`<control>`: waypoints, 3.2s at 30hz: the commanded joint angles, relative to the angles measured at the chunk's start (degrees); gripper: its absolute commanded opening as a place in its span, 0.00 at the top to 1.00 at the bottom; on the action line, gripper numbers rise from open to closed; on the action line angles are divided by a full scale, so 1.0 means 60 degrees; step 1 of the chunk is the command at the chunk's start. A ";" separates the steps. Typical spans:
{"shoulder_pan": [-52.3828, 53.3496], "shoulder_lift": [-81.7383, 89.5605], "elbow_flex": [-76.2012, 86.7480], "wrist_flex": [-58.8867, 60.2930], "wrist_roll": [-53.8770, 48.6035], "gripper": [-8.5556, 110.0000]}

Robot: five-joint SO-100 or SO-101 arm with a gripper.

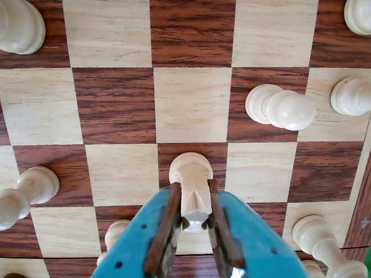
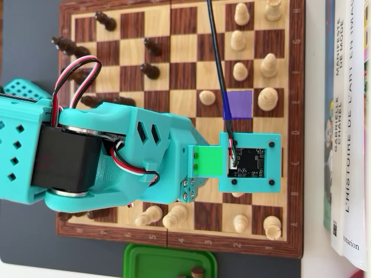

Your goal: Play chess

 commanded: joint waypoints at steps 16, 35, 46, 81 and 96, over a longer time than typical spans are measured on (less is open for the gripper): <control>0.0088 0.0132 -0.0088 -0.0044 -0.0425 0.84; 0.0088 0.0161 -0.0117 -0.0044 -0.0439 0.81; 0.0146 0.0249 -0.0176 -0.0103 -0.0454 0.81; 0.0044 0.6255 0.2886 -0.1831 -0.0337 0.81; -0.0820 1.0869 0.7280 -0.7866 -0.0322 0.81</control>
